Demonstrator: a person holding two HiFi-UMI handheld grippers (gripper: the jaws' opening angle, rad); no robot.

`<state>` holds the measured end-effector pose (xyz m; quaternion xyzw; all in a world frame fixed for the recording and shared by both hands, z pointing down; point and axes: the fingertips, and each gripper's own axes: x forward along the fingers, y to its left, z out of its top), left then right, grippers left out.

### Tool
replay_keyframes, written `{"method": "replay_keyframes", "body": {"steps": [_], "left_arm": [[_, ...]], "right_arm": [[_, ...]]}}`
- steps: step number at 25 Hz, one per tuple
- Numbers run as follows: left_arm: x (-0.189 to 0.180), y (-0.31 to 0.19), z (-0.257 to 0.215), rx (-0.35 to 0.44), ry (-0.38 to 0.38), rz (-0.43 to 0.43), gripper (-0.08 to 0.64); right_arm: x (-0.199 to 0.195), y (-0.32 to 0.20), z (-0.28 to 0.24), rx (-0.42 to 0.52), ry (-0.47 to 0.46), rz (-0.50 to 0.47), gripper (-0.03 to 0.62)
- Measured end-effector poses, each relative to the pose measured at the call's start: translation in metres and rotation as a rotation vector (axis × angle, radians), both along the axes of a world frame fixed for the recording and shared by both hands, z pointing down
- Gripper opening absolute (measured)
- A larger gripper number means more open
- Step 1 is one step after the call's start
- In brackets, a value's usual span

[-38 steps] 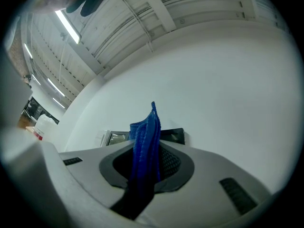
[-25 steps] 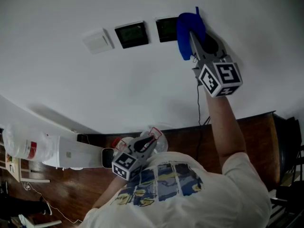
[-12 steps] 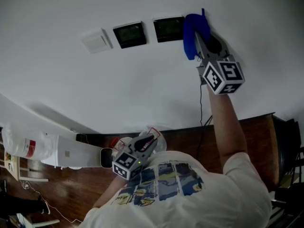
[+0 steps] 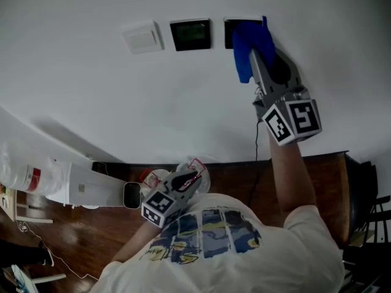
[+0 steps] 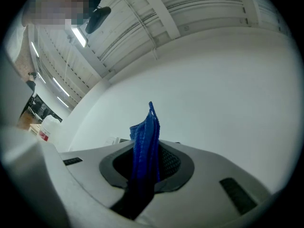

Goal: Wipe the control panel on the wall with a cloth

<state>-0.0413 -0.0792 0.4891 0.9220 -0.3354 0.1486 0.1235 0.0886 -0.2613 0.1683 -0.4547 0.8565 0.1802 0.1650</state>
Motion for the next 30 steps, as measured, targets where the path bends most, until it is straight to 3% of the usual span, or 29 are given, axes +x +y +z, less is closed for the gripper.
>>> {"method": "replay_keyframes", "body": {"steps": [6, 15, 23, 30], "left_arm": [[-0.038, 0.008, -0.001, 0.009, 0.016, -0.028, 0.061], [-0.105, 0.017, 0.000, 0.018, 0.007, -0.076, 0.061], [-0.140, 0.019, 0.002, 0.016, 0.014, -0.089, 0.061], [-0.136, 0.015, 0.003, 0.009, 0.025, -0.067, 0.061]], "right_arm": [[-0.075, 0.006, 0.007, -0.010, 0.033, -0.081, 0.094], [-0.154, -0.017, 0.021, -0.059, 0.041, -0.107, 0.093], [-0.171, -0.036, 0.016, -0.065, 0.041, -0.042, 0.092], [-0.157, -0.046, 0.013, -0.066, 0.039, 0.002, 0.093]]}}
